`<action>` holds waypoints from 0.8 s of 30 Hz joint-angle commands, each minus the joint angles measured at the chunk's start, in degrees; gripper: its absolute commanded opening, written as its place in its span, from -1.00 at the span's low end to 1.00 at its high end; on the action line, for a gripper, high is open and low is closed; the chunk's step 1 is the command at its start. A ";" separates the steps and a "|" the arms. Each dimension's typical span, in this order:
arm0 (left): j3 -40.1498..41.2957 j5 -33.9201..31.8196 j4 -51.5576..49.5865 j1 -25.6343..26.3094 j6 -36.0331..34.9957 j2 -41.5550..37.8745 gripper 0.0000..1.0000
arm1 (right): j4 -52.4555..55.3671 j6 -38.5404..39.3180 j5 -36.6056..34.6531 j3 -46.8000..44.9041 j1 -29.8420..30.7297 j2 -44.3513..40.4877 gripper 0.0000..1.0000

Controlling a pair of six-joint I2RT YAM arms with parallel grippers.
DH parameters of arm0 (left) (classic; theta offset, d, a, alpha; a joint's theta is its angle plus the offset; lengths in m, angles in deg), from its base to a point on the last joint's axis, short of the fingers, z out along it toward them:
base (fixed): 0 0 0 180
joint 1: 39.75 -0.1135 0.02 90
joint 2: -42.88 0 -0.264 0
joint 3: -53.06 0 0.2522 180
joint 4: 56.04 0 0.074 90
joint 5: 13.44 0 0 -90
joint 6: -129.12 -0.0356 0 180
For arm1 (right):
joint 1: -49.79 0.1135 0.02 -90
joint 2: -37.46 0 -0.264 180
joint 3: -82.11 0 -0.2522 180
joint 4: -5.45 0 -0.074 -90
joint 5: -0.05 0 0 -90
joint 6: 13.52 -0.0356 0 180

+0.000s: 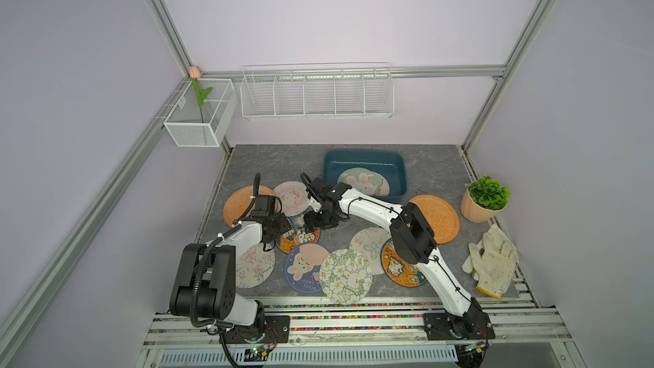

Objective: Put the coasters into the storage box
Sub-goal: Pick up the coaster from the center of the board.

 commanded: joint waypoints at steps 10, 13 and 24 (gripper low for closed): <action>0.95 1.95 -3.21 1.20 0.10 2.69 0.18 | -1.09 -1.33 1.92 0.19 0.44 2.22 0.35; 0.86 1.91 -3.23 1.33 0.14 2.76 0.15 | -1.50 -1.46 2.23 0.00 0.40 2.24 0.29; 0.73 1.33 -3.49 1.68 0.05 2.68 0.13 | -2.80 -1.93 2.25 -0.92 0.40 1.99 -0.39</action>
